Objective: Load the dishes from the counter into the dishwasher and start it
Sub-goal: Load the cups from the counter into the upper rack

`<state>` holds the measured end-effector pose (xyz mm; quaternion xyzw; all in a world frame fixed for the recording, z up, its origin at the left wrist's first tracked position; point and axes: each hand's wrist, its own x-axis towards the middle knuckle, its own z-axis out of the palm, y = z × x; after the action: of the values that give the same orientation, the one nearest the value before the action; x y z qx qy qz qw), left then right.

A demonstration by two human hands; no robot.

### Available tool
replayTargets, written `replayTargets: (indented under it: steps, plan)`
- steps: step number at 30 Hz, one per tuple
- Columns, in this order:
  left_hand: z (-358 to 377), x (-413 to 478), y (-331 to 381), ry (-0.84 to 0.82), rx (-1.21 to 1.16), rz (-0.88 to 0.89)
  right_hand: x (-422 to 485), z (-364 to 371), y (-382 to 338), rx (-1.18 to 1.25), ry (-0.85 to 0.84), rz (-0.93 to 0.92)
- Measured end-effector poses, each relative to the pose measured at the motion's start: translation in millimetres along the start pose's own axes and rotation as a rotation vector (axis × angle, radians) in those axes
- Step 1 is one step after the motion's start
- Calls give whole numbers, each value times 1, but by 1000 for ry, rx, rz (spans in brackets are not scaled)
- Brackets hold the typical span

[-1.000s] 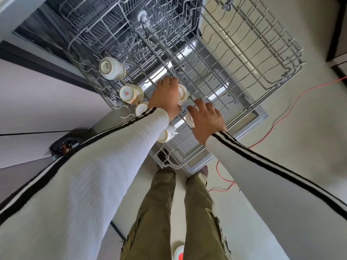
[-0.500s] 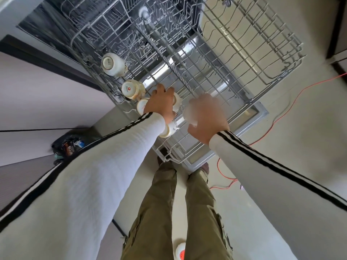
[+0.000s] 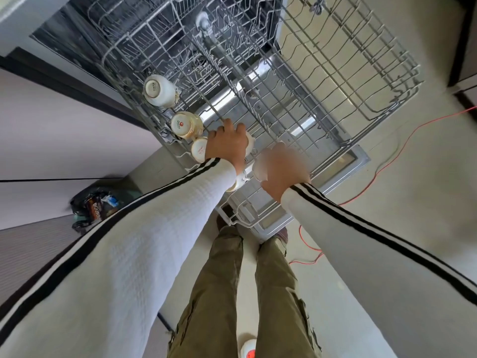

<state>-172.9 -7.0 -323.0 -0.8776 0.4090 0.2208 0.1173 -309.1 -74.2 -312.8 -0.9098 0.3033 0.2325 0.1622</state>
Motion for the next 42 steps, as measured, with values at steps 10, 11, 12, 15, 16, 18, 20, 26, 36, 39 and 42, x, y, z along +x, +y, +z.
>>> replayTargets:
  steps: [10, 11, 12, 15, 16, 18, 20, 26, 36, 39, 42]
  plan:
    - [-50, -49, -14, 62, -34, 43, -16, -29, -3, -59, -94, -11]
    - [-56, -60, -17, 97, -52, 41, -20, -35, -6, -73, -76, -15]
    - [-62, -71, -22, 129, -64, 36, -25, -42, -11, -80, -49, -25]
    - [-72, -104, -39, 184, -76, 28, -38, -65, -36, -58, 50, -65]
    - [-74, -114, -45, 187, -81, 21, -43, -73, -47, -39, 76, -77]
    - [-80, -132, -58, 188, -96, 1, -52, -90, -71, -11, 130, -114]
    - [-89, -148, -75, 209, -109, -21, -61, -105, -96, -3, 191, -173]
    - [-126, -186, -177, 311, -137, -57, -73, -149, -207, 58, 353, -404]
    - [-185, -240, -395, 442, -190, -247, -52, -209, -420, 73, 459, -563]
    - [-189, -251, -442, 472, -226, -328, -39, -224, -475, 58, 469, -640]
    - [-191, -251, -483, 495, -256, -406, -20, -238, -524, 46, 491, -717]
